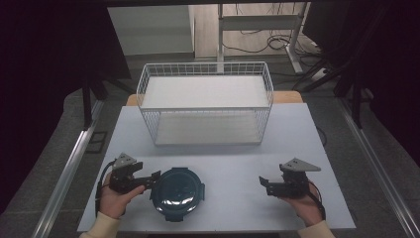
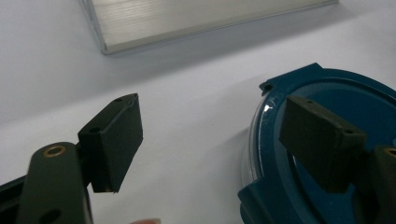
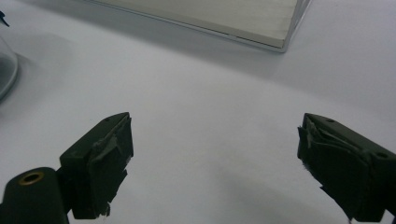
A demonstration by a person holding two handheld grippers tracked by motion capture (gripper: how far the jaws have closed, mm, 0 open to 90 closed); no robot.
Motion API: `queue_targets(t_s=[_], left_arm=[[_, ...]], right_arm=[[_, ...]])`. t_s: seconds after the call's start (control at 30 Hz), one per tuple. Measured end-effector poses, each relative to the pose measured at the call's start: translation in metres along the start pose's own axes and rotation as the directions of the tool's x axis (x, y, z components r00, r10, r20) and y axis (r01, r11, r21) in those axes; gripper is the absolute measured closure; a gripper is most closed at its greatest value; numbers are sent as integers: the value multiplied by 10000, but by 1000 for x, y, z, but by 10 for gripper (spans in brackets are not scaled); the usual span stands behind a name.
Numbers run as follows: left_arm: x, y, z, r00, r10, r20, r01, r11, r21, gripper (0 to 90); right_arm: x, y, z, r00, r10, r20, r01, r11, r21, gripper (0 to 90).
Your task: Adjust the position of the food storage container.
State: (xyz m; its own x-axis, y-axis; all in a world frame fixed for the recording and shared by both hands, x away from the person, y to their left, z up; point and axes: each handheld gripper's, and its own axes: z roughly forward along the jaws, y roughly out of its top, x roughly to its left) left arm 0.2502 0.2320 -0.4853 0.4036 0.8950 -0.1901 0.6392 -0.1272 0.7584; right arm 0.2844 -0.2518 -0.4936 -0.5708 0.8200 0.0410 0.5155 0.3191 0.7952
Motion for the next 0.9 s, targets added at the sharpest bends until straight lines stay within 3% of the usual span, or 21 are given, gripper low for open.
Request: queue_targets(t_s=[0.23, 0.43, 0.7, 0.9], left_arm=[[-1, -4, -8, 10000, -78, -62, 78, 9999, -132, 213], [-2, -5, -17, 9999, -33, 105, 35, 9997, -247, 229], [-3, -6, -11, 9996, 146, 247, -142, 9998, -152, 240], [-6, -4, -17, 9993, 268, 269, -261, 9993, -250, 292]], right_arm=[[-1, -1, 0, 9987, -504, -86, 506, 9986, 144, 127], [0, 3, 2, 9990, -453, 29, 452, 9988, 188, 147], [-3, 3, 3, 9989, -443, 131, 440, 9988, 236, 171], [-5, 2, 0, 9990, -354, 258, 349, 9992, 200, 182]])
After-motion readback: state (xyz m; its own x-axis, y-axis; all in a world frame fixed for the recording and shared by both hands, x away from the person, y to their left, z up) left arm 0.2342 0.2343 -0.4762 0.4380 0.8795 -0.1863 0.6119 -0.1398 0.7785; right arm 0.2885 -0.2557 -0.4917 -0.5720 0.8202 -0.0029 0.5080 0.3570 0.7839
